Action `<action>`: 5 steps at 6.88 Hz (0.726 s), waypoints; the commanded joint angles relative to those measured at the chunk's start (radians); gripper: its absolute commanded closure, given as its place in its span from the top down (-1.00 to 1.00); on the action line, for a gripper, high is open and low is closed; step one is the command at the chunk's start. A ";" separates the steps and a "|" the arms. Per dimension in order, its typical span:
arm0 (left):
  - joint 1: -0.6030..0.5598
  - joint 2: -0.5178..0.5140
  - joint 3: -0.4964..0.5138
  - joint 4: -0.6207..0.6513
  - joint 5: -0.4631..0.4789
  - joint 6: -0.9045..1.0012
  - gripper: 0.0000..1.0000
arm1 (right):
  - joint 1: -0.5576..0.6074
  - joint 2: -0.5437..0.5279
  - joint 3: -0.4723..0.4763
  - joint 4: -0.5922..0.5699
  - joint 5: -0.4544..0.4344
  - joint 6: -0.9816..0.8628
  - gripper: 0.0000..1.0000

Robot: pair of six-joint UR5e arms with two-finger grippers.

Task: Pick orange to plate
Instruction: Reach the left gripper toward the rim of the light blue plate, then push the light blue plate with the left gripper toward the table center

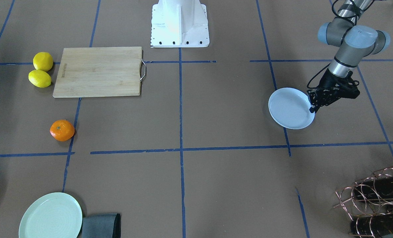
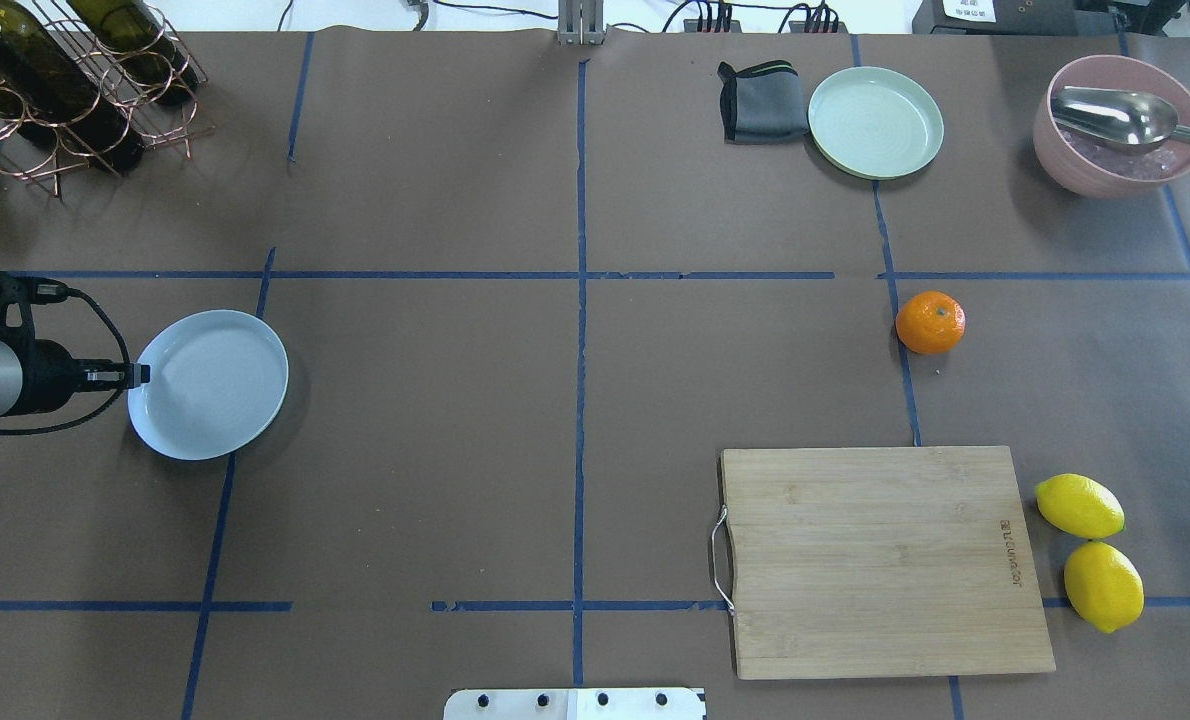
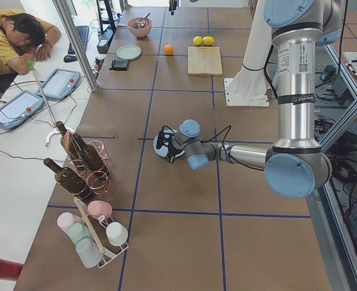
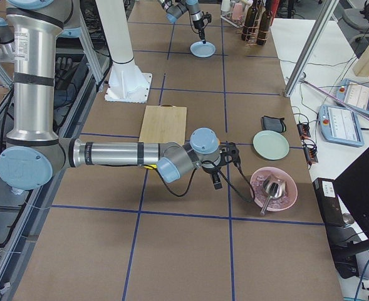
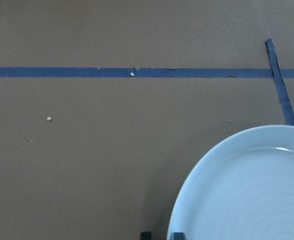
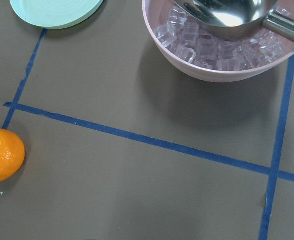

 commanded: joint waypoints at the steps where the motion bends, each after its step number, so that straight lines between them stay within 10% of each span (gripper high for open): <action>1: -0.002 -0.012 -0.052 0.003 -0.008 0.004 -1.00 | 0.000 0.000 0.001 0.000 0.001 0.001 1.00; 3: -0.014 -0.107 -0.070 0.021 -0.006 -0.035 -1.00 | 0.000 0.000 0.003 0.000 0.000 0.001 1.00; 5: -0.011 -0.386 -0.062 0.316 0.011 -0.207 -1.00 | 0.000 0.000 0.001 0.000 0.000 0.001 1.00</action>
